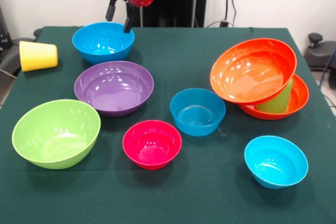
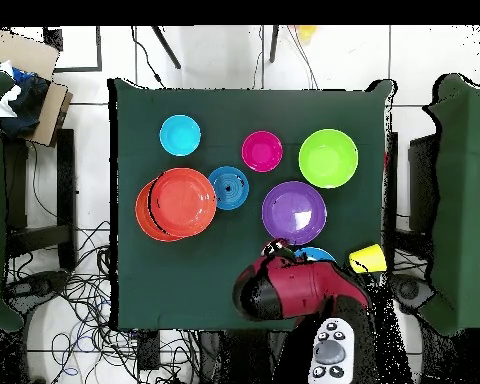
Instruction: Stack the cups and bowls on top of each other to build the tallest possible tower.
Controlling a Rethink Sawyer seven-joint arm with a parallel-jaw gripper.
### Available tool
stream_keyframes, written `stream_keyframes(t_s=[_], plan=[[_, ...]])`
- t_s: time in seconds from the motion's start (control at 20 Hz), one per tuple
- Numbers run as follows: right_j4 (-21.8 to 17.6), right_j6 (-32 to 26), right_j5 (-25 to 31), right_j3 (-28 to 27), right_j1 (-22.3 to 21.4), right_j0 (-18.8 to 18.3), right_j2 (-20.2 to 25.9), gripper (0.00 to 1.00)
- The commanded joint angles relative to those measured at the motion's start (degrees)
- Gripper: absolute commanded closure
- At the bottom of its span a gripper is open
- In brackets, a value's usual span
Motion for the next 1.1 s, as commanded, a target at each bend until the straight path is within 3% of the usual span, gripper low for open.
stream_keyframes(t_s=[0.05, 1.1], plan=[[-2.24, -4.21, 1.18, 0.16, 1.47, 2.71, 6.1, 0.0], [-1.41, -0.42, -1.44, -3.24, 5.91, 7.25, 2.18, 0.0]])
